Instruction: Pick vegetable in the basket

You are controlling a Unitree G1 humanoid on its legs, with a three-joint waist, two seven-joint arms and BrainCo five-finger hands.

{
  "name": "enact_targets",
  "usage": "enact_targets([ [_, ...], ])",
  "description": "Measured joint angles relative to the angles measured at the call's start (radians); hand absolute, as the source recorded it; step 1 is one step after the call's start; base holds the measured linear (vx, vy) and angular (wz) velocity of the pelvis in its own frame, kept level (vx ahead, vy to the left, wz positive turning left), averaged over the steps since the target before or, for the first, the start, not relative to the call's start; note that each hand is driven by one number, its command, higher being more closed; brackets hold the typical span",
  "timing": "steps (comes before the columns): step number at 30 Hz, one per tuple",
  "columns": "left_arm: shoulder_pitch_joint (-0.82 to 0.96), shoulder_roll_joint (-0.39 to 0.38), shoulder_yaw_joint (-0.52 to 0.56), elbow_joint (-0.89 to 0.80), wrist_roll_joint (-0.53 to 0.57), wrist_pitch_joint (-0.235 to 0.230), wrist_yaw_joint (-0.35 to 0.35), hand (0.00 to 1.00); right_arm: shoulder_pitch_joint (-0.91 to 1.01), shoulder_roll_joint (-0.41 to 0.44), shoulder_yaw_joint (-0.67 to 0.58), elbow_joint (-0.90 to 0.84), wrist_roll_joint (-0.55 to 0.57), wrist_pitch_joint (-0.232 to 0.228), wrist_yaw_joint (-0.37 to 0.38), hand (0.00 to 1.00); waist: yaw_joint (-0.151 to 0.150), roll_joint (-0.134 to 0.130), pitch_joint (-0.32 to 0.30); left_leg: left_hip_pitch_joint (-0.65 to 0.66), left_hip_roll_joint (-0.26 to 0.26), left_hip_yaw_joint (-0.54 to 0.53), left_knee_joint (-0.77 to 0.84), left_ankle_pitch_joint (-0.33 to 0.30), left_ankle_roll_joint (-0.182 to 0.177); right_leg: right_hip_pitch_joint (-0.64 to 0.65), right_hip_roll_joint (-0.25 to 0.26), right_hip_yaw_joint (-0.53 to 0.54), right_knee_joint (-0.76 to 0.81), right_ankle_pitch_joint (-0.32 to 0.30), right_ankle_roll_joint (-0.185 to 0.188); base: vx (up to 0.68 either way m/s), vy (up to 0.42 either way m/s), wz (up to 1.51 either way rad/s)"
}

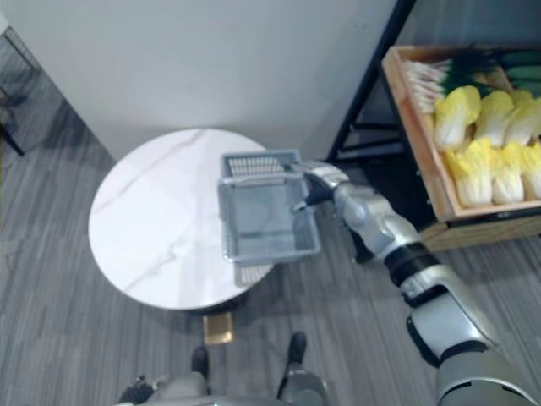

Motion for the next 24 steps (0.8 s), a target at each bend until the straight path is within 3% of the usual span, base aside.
enact_targets([
  [10,-0.067,0.001,-0.009,-0.005,-0.045,-0.008,0.025,0.0,-0.258,0.025,-0.002,0.147,-0.01,0.035,-0.038,0.0,0.006,0.024,0.096,-0.085,-0.01,-0.011,0.018,0.005,0.007,-0.072,-0.009,-0.005,0.0,0.016,-0.005,0.0,0.001,0.02],
  [24,-0.087,0.0,-0.063,-0.008,-0.085,-0.023,0.037,0.0,-0.352,0.036,-0.063,0.216,-0.012,0.074,-0.071,0.0,0.029,0.047,0.122,-0.118,-0.008,-0.03,0.021,0.006,0.008,-0.092,-0.008,-0.017,0.0,0.016,-0.005,0.0,0.003,0.03],
])
